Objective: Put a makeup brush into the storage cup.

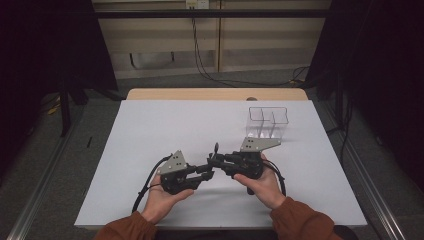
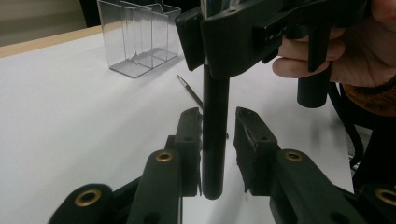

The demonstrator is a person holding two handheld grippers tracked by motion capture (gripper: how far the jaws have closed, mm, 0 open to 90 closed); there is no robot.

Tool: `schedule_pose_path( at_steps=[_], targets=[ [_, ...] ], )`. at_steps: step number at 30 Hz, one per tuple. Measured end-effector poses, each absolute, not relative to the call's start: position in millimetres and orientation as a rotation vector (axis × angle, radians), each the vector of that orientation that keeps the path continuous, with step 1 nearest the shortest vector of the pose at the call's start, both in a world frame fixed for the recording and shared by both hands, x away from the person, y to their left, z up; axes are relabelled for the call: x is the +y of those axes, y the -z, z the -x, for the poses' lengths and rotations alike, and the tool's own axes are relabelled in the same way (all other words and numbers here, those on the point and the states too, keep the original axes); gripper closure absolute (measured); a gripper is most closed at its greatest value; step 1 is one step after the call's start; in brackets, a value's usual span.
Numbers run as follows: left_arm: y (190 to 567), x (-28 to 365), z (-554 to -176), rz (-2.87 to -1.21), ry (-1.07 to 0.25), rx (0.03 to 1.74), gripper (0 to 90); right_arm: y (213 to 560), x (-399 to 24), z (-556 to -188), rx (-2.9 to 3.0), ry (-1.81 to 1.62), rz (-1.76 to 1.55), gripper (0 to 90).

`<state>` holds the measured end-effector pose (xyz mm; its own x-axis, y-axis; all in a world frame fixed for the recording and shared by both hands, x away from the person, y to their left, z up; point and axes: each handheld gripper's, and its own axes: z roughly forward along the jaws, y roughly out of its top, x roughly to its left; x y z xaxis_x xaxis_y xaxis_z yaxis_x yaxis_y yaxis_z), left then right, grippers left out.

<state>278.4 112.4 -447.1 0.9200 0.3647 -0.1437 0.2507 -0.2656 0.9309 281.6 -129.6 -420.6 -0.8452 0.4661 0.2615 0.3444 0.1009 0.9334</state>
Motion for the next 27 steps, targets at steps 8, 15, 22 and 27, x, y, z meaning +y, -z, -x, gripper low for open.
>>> schedule_pose_path(
  at_steps=[8,15,22,27],
  targets=[
    [447.5,114.2,-278.6,-1.852,-0.139,0.468,61.7,418.0,-133.2,-281.7,2.246,-1.867,-0.828,77.2],
    [447.1,116.6,-278.9,-1.847,-0.172,0.493,49.5,416.1,-139.3,-282.2,2.232,-1.860,-0.836,77.3],
    [446.0,120.0,-277.2,-1.826,-0.206,0.522,35.7,415.7,-142.3,-282.9,2.218,-1.854,-0.835,77.2],
    [445.4,122.0,-277.4,-1.812,-0.207,0.547,23.5,415.6,-144.8,-282.4,2.220,-1.851,-0.836,77.3]
  ],
)
